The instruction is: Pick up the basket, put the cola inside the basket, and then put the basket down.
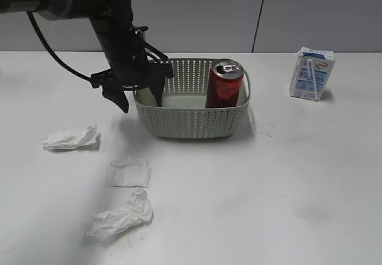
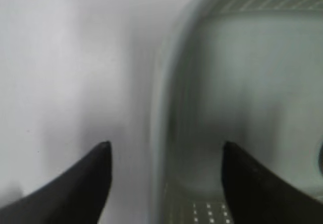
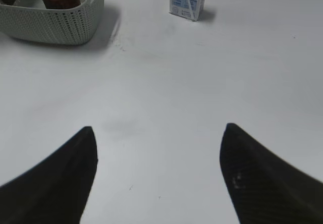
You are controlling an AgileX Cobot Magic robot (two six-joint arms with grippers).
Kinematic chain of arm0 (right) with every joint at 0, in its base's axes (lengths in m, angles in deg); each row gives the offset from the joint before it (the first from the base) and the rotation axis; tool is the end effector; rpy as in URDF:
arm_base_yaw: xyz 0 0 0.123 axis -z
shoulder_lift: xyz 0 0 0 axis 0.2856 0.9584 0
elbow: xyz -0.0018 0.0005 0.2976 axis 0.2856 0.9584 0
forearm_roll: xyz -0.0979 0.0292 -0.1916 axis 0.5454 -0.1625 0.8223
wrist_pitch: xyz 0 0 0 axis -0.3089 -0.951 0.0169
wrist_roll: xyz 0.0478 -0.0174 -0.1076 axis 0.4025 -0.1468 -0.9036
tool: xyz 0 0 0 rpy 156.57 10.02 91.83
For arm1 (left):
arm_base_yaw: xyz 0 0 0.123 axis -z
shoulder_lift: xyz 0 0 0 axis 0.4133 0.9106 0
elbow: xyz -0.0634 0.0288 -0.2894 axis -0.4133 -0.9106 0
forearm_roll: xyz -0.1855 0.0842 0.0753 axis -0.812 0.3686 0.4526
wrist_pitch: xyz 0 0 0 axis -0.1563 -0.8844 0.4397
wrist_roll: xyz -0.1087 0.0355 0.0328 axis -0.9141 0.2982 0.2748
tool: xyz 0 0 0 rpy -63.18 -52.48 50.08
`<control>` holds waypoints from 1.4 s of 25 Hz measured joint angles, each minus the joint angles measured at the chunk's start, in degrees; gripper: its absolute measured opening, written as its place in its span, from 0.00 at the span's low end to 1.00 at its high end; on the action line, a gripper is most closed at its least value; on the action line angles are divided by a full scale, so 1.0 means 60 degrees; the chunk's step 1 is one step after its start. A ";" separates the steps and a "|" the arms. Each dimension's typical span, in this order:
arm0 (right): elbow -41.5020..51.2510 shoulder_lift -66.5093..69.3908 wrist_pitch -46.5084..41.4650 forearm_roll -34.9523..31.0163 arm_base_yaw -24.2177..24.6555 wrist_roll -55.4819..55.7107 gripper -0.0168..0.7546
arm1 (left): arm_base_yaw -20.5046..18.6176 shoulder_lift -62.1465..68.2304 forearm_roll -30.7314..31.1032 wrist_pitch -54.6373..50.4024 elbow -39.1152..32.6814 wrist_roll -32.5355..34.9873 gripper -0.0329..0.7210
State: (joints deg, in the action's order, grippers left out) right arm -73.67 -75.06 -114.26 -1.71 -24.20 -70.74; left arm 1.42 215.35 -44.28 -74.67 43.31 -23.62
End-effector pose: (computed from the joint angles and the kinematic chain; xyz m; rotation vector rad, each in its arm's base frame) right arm 0.0007 0.0059 0.2488 -0.1763 2.0912 0.1262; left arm 0.3985 -0.2227 0.1581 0.0942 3.0534 -0.4235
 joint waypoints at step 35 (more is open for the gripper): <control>0.0360 -0.0850 -0.0001 -0.0070 0.0000 0.0000 0.76 | -0.4296 -0.7928 0.2043 -0.0812 -0.6468 0.3175 0.83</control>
State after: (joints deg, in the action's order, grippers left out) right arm -71.51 -80.16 -114.27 -2.13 -24.20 -70.74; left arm -24.35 167.78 -32.02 -79.54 4.50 -4.57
